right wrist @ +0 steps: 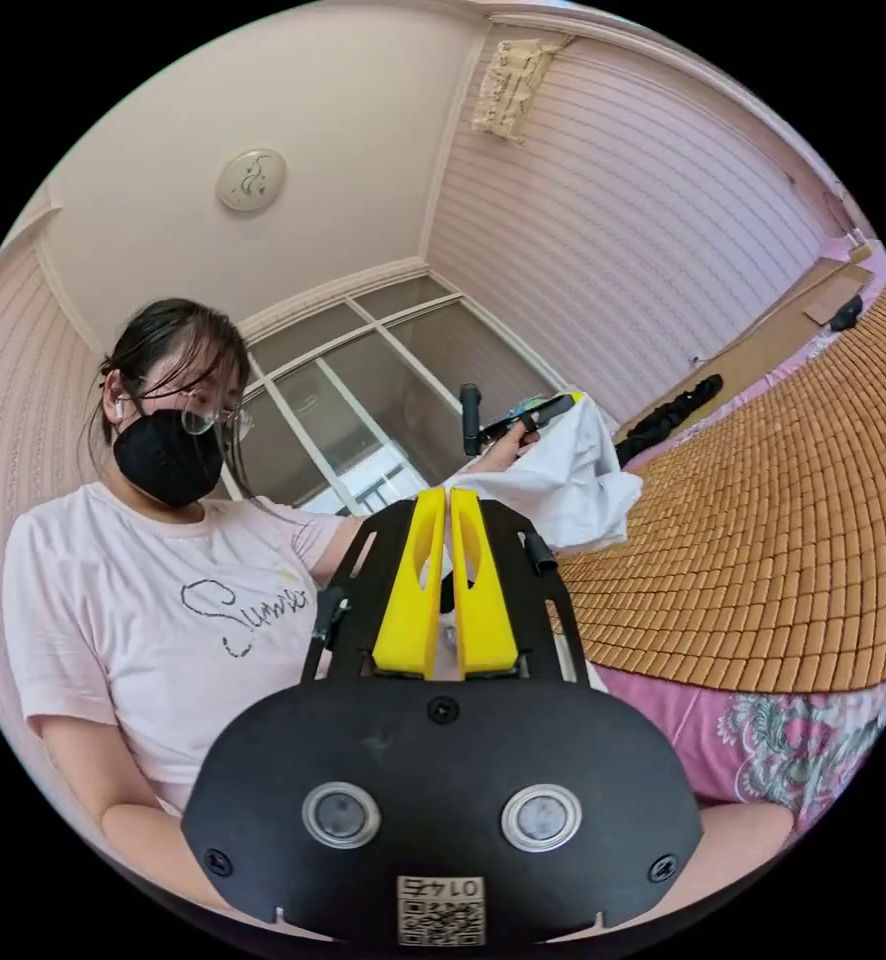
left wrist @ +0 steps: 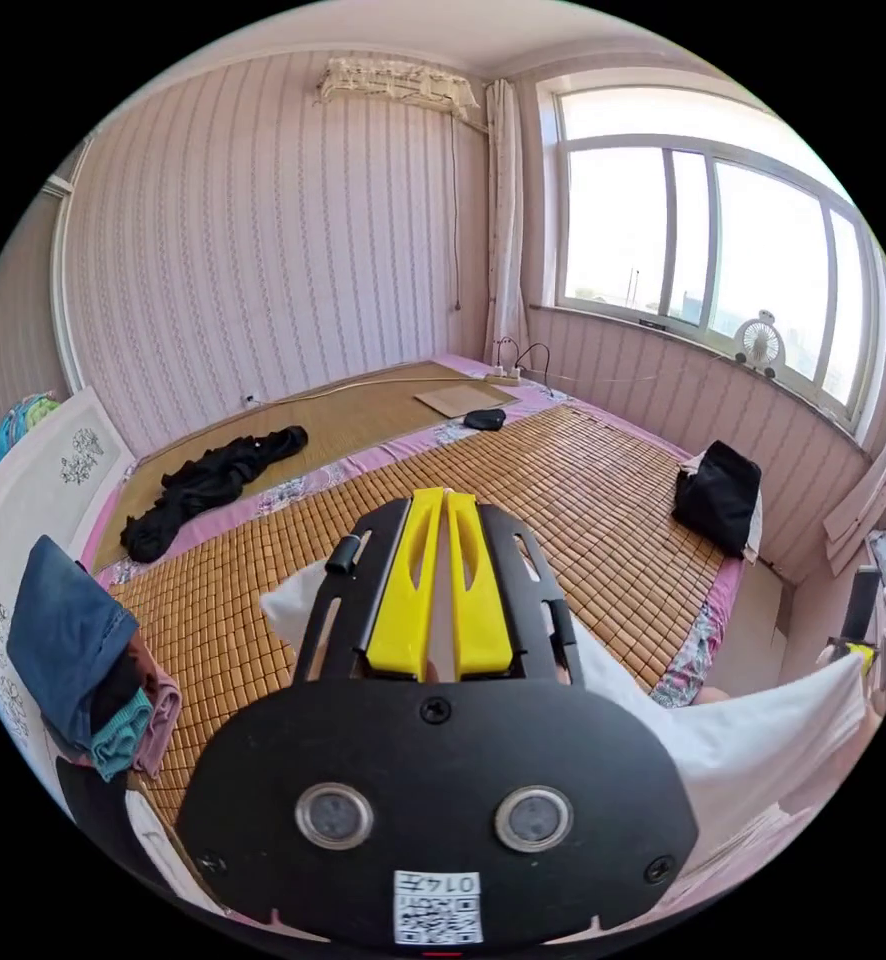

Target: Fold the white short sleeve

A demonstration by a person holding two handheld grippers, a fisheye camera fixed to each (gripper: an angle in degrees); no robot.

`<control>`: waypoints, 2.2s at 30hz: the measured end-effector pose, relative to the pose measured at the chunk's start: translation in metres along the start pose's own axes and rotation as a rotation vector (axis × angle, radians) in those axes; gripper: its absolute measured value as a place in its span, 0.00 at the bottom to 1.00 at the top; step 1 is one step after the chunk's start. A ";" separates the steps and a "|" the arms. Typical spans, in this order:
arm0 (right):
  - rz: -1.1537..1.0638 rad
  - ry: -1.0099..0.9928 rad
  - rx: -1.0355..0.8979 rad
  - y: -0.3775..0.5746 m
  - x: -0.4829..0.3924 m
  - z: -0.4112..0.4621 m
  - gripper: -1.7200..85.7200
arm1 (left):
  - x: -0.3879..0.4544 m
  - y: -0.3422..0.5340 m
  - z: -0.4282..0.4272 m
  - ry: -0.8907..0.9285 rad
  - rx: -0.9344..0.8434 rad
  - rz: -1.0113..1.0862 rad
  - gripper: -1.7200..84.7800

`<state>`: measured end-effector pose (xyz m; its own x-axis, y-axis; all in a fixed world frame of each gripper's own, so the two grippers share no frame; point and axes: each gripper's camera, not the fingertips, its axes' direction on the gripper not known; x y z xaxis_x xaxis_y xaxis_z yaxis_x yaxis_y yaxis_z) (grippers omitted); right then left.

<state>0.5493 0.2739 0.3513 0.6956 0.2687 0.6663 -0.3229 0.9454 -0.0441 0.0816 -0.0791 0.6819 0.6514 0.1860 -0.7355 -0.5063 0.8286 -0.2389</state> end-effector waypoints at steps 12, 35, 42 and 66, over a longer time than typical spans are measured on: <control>0.397 0.521 -0.225 0.068 0.073 -0.025 0.02 | -0.035 0.198 0.015 -0.101 -0.388 -0.114 0.09; 0.305 0.563 -0.125 0.075 -0.062 -0.039 0.02 | -0.041 0.295 -0.120 0.232 -0.302 -0.303 0.01; -0.095 0.217 0.105 0.013 -0.198 -0.048 0.02 | -0.048 0.283 -0.368 0.222 0.232 -0.250 0.01; -0.524 0.109 -0.036 -0.047 -0.510 -0.031 0.02 | 0.015 0.325 -0.704 0.053 0.721 -0.077 0.01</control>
<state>0.2299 0.0979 -0.0099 0.8209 -0.2249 0.5249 0.1061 0.9632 0.2468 -0.4711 -0.1786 0.1465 0.6326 0.1021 -0.7677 0.0501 0.9838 0.1722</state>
